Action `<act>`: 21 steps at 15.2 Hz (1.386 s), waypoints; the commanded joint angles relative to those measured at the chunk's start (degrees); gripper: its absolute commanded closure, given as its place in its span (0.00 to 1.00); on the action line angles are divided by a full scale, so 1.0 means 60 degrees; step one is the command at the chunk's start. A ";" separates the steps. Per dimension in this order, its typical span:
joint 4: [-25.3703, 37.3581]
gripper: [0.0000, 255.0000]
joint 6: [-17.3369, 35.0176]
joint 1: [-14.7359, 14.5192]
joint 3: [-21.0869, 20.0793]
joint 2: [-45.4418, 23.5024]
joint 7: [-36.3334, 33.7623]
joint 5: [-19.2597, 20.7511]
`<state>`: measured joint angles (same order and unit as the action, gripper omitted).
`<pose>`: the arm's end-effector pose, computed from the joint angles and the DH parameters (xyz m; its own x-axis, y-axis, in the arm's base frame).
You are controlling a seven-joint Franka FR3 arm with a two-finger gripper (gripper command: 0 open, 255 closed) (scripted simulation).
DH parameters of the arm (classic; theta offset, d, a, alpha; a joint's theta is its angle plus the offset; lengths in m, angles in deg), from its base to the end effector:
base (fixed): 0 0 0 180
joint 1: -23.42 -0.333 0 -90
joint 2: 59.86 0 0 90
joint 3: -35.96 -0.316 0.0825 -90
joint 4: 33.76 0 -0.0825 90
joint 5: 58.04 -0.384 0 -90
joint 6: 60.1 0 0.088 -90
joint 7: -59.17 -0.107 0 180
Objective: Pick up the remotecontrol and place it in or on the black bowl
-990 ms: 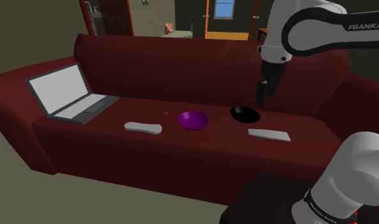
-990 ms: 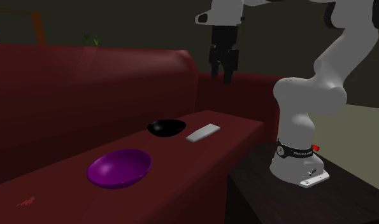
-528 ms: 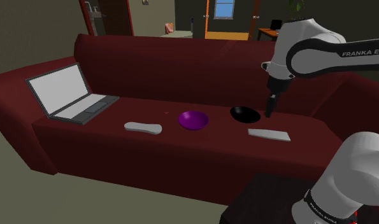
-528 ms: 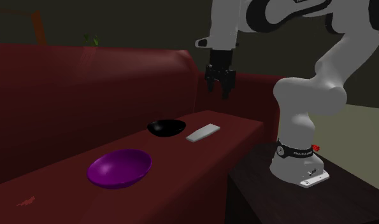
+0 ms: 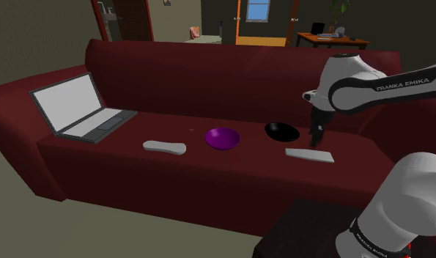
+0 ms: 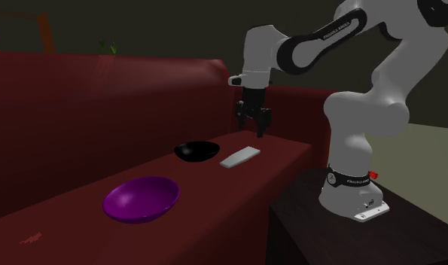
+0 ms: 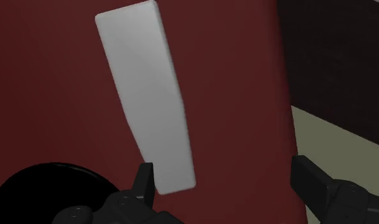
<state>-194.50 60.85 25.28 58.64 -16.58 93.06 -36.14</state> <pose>0.2926 -0.1371 0.3974 0.8998 0.4363 -0.0044 0.4353 -0.8969 0.0778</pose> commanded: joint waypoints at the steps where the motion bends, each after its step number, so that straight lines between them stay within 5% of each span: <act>1: -0.0073 0.00 0.0800 0.0007 0.0666 -0.0599 0.0823 0.0354; 7: 0.0056 0.00 0.3125 -0.0471 0.2653 -0.2778 0.3178 0.0767; 15: -0.0163 0.00 0.4666 -0.0855 0.3238 -0.4112 0.3392 0.0566; 21: -0.0163 0.00 0.4666 -0.0854 0.3237 -0.4112 0.3392 0.0565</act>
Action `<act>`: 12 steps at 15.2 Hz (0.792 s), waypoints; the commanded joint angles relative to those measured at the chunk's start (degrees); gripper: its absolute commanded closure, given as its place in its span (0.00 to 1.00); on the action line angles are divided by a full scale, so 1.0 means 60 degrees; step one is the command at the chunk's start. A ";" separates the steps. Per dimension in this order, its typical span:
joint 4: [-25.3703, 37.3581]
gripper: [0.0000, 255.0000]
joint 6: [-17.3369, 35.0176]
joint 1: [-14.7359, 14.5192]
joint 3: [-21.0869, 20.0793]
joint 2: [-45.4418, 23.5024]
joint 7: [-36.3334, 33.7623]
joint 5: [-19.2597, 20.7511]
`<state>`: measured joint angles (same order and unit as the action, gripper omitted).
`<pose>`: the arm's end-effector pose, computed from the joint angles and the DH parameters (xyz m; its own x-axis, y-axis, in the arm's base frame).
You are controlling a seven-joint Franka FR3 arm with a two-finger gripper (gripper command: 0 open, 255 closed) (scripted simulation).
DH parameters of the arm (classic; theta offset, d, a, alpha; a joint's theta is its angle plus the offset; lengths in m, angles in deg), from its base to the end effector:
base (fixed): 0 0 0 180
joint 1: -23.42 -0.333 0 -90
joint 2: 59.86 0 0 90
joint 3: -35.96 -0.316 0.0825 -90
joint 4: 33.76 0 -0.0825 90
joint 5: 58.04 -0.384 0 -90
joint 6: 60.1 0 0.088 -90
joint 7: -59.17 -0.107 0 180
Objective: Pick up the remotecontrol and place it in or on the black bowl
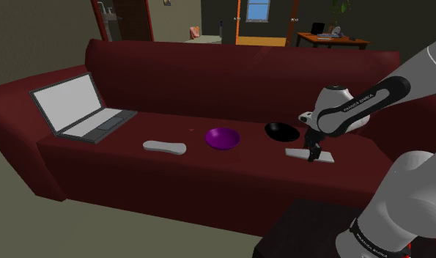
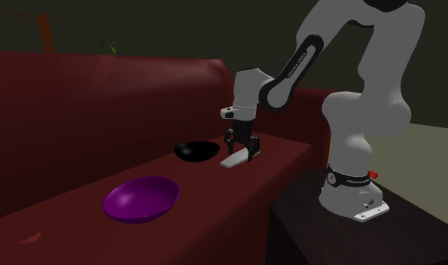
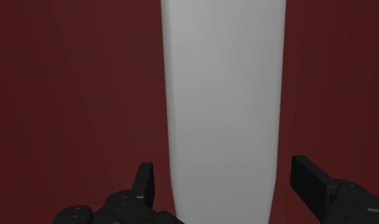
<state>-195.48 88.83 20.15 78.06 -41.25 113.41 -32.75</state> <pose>0.3049 -0.2056 0.2762 0.7861 0.6180 0.0090 0.6164 -0.7849 0.0632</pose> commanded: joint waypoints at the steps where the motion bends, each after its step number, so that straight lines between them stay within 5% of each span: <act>1: 0.0000 0.00 0.0000 0.0000 0.0000 0.0000 0.0000 0.0000; 2: 0.0000 1.00 0.0000 0.0000 0.0000 0.0000 0.0000 0.0000; 12: 0.0030 1.00 -0.0207 0.0060 -0.0075 0.0182 -0.0038 0.0048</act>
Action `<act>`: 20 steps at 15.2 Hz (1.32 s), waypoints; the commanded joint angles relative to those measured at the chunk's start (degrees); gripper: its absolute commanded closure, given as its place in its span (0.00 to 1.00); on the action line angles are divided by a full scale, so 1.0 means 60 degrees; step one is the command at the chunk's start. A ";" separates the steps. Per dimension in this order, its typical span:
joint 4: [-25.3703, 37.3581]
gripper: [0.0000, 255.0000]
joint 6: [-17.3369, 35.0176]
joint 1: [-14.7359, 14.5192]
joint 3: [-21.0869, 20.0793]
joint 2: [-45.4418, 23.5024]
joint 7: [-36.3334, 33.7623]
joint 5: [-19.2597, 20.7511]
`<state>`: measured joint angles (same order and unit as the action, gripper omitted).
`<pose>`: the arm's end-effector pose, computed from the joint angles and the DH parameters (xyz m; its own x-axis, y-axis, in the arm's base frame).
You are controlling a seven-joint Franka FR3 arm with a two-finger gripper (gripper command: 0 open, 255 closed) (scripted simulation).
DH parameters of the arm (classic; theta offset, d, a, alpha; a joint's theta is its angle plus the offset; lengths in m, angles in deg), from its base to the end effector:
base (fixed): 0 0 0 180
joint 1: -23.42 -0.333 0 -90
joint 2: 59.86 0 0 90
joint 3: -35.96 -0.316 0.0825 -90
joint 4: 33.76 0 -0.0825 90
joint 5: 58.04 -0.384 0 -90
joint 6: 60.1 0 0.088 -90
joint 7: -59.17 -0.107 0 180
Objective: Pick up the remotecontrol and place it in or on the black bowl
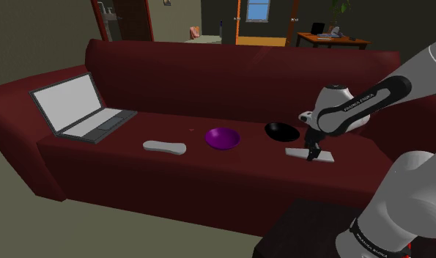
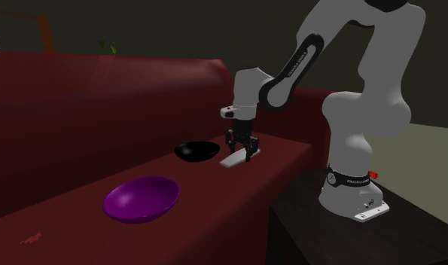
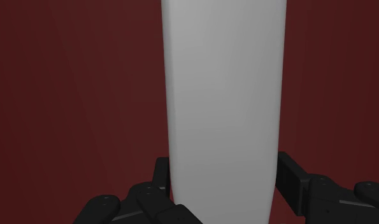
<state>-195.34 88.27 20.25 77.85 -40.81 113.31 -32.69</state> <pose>0.3053 -0.2055 0.2787 0.7861 0.6181 0.0091 0.6164 -0.7849 0.0632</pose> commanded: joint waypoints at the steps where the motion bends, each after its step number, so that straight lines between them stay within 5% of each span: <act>1: 0.0040 1.00 -0.0320 0.0097 -0.0115 0.0285 -0.0055 0.0076; 20: 0.1106 1.00 -0.3794 0.0496 -0.1311 0.2719 -0.0174 -0.0118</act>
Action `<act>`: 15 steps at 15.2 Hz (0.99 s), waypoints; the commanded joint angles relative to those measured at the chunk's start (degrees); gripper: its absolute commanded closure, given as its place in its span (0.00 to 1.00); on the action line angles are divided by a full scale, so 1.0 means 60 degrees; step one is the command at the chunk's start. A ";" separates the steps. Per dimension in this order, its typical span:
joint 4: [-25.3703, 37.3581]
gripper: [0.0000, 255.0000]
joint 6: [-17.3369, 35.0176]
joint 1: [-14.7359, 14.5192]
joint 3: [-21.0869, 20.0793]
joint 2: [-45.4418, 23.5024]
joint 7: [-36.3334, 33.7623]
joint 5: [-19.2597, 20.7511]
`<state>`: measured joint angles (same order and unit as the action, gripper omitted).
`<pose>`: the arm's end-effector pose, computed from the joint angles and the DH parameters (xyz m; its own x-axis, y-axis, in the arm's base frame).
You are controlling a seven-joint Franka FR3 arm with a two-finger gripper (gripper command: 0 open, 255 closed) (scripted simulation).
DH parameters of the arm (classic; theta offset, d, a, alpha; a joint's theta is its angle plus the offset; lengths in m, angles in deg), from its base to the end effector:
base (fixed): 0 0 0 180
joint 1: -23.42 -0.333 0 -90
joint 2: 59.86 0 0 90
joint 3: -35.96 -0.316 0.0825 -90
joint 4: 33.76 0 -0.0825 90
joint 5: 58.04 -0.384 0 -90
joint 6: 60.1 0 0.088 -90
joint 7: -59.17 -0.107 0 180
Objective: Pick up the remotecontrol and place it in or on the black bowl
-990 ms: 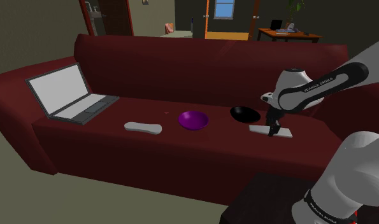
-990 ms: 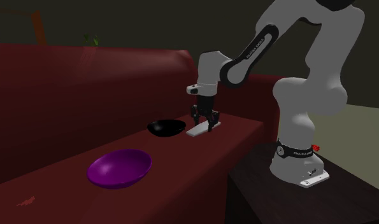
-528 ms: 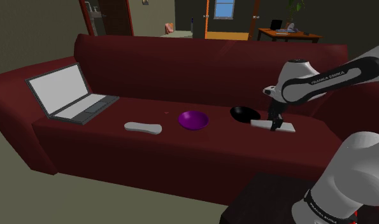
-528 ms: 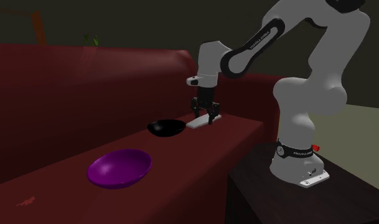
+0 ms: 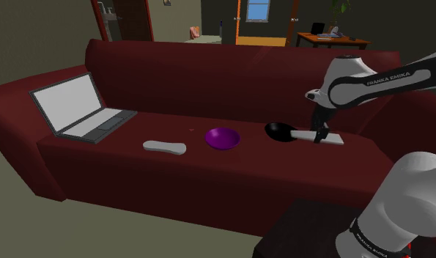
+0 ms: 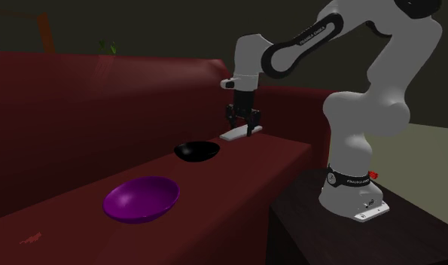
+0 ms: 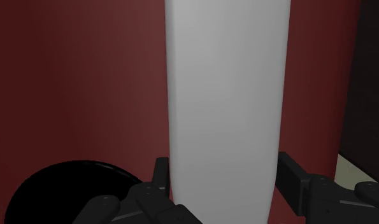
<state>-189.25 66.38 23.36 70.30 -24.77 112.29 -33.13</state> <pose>0.3037 -0.2059 0.3823 0.7862 0.6178 0.0095 0.6161 -0.7850 0.0639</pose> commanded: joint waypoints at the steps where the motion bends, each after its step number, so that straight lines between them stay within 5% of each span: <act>1: 0.0170 1.00 -0.0305 -0.0019 -0.0107 0.0130 0.0000 -0.0076; 4: 0.0405 1.00 -0.0751 -0.0020 -0.0256 0.0342 0.0015 -0.0168; 15: 0.4136 1.00 0.0080 -0.2157 0.0770 -0.4366 0.0992 -0.2753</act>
<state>-167.06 66.70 11.46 74.25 -47.87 117.09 -47.41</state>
